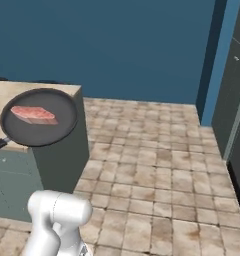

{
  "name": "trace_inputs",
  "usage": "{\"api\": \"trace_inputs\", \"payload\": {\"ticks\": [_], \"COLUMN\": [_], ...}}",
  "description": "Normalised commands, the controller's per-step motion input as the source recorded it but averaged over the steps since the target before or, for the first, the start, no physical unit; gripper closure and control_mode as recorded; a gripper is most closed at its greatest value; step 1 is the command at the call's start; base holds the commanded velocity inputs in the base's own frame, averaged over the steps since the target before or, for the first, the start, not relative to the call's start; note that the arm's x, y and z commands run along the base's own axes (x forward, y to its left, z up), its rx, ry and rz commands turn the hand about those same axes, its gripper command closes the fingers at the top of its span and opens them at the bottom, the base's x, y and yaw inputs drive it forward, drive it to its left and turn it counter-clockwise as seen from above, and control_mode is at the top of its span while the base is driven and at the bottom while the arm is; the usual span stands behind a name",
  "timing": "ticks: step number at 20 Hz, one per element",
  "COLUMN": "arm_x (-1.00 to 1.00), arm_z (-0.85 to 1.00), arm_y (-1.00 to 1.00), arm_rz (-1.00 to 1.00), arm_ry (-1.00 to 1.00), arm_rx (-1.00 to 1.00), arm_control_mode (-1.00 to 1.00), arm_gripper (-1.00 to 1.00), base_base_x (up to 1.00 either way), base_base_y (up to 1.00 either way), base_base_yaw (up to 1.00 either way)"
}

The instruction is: Pick up the pan with the steak in it and place it on the dining table. Then place the steak on the plate.

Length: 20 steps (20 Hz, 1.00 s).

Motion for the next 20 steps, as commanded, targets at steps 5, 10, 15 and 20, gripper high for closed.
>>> {"api": "trace_inputs", "payload": {"ticks": [5, 10, 15, 20], "arm_x": [0.0, 0.0, 0.0, 0.0], "arm_z": [0.0, 0.0, 0.0, 0.0], "arm_y": [0.0, 0.0, 0.0, 0.0], "arm_rz": [0.0, 0.0, 0.0, 0.0], "arm_ry": [0.0, 0.0, 0.0, 0.0], "arm_rx": [0.0, 0.0, 0.0, 0.0], "arm_control_mode": [1.0, 1.0, 1.0, 1.0], "arm_gripper": [1.0, 1.0, 1.0, 1.0], "base_base_x": [0.23, 0.89, 1.0, 1.0], "base_base_y": [-0.65, -0.27, -0.16, -0.24], "base_base_yaw": [-0.01, 0.0, 0.0, 0.0]}}
